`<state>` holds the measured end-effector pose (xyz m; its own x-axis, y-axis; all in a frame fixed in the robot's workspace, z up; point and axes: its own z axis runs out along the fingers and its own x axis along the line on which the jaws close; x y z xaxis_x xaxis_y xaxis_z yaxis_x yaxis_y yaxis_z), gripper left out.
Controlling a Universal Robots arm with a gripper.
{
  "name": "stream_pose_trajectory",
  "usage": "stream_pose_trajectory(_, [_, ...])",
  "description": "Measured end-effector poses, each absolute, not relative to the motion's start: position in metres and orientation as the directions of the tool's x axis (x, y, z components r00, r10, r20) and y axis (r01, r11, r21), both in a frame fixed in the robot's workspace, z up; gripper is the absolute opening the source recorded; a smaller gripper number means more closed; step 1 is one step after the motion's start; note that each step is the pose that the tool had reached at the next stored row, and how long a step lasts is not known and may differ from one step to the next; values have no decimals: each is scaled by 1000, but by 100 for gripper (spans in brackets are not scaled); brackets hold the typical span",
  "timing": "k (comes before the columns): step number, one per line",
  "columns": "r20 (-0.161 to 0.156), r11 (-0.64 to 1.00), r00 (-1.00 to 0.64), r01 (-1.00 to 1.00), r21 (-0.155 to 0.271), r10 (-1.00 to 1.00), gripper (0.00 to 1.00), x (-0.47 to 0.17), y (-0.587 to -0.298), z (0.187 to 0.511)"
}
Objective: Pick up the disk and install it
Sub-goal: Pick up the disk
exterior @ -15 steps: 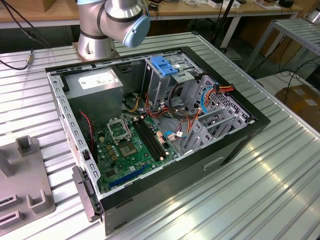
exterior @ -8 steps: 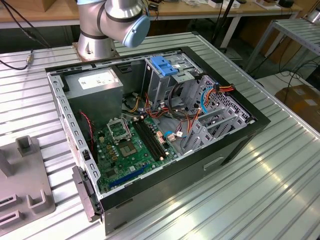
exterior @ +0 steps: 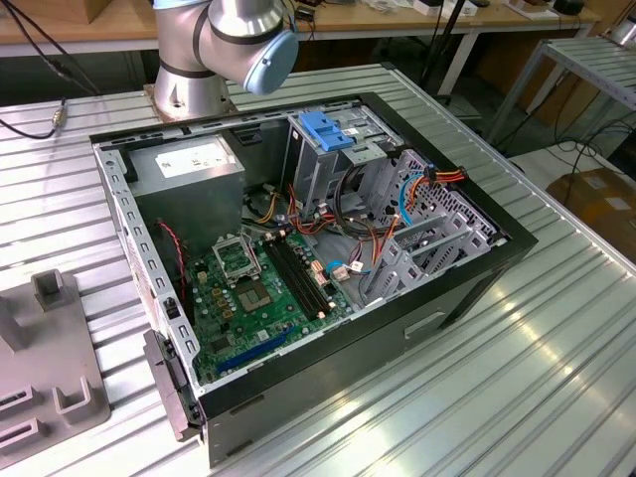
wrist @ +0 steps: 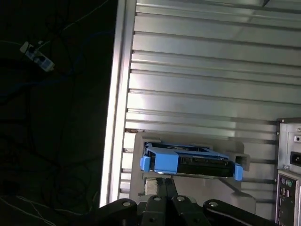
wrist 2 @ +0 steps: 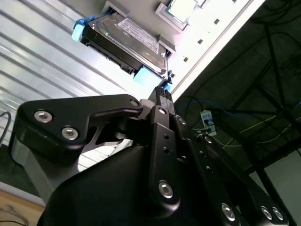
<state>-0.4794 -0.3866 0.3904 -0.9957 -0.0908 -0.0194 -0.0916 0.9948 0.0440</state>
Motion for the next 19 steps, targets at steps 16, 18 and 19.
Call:
stream_pose_trajectory(16, [-19,940,-941,-339,44,-339,10,-479,-387,390])
stream_pose_trajectory(18, [-19,929,-930,-368,44,-368,10,-479,-387,390])
stream_pose_trajectory(19, [-19,924,-925,-381,44,-380,10,-479,-387,390])
